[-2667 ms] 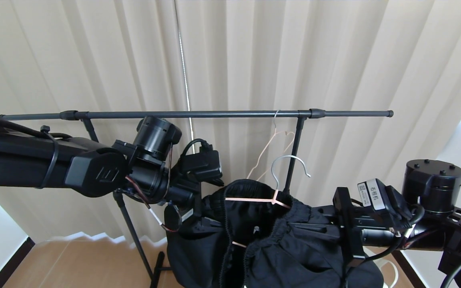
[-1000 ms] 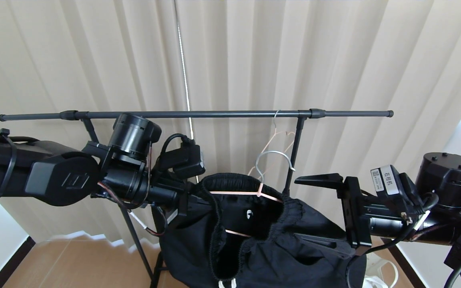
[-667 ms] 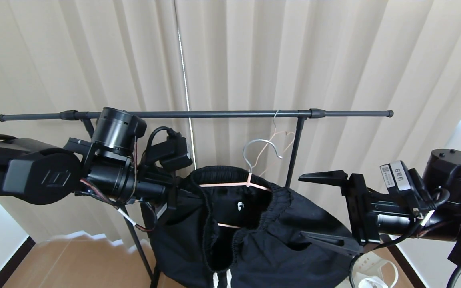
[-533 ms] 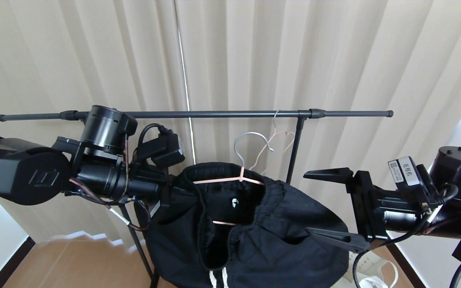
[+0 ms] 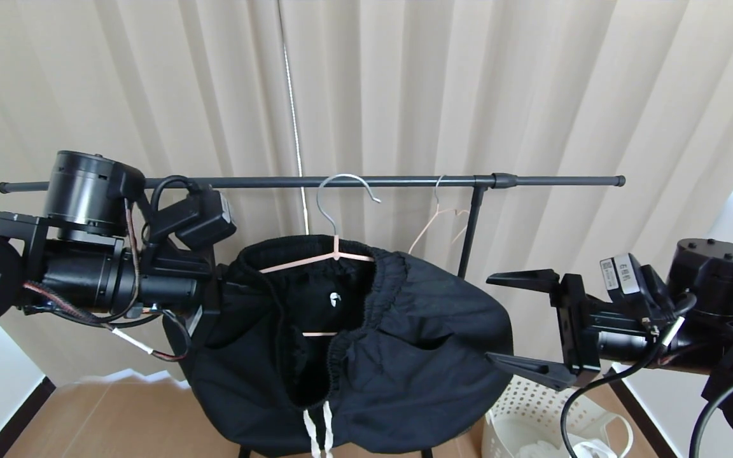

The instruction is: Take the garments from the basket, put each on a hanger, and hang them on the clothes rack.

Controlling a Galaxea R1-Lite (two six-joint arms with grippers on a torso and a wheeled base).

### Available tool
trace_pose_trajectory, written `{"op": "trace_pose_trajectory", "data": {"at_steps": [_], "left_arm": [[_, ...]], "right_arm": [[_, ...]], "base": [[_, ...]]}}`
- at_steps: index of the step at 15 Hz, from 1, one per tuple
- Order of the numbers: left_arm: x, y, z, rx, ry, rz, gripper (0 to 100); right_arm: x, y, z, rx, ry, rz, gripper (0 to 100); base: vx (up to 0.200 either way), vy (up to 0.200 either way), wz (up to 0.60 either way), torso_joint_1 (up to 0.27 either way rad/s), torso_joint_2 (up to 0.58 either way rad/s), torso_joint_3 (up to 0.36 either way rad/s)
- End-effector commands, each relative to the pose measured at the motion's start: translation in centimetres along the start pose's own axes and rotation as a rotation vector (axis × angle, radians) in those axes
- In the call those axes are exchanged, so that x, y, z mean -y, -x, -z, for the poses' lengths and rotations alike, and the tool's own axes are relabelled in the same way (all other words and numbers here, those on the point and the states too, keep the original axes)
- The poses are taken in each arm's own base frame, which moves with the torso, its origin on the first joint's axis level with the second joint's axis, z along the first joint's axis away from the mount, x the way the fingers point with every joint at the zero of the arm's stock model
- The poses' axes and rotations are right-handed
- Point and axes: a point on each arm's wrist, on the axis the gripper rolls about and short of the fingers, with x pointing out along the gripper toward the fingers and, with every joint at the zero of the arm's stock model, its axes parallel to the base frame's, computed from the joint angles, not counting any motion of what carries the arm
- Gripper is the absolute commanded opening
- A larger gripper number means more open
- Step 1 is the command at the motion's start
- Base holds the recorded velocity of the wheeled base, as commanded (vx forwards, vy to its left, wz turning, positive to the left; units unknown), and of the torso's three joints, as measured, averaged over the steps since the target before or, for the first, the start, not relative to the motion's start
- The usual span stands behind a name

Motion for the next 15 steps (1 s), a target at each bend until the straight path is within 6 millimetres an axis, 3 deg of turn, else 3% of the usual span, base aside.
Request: {"op": "trace_pose_trajectory", "data": {"at_steps": [1, 6, 12, 13, 15], "left_arm": [[0.1, 0.8, -0.3, 0.011, -0.005, -0.02, 0], [0.2, 1.1, -0.6, 0.044, -0.006, -0.049, 0], [0.4, 1.0, -0.2, 0.06, -0.017, -0.066, 0], [0.5, 1.2, -0.4, 0.065, -0.016, -0.068, 0], [0.7, 1.5, -0.5, 0.069, -0.006, -0.072, 0]], "right_arm": [[0.7, -0.5, 2.5, -0.043, -0.011, -0.003, 100], [1.5, -1.0, 5.2, -0.087, -0.031, -0.005, 100], [2.5, -1.1, 6.5, -0.103, -0.038, 0.01, 100], [2.6, -1.2, 6.7, -0.106, -0.042, 0.013, 0], [3.0, -1.2, 6.9, -0.109, -0.044, 0.024, 0]], "base": [[0.0, 0.0, 0.0, 0.0, 0.0, 0.0], [0.0, 0.0, 0.0, 0.0, 0.0, 0.0], [0.0, 0.0, 0.0, 0.0, 0.0, 0.0], [0.0, 0.0, 0.0, 0.0, 0.0, 0.0], [0.0, 0.0, 0.0, 0.0, 0.0, 0.0]]}}
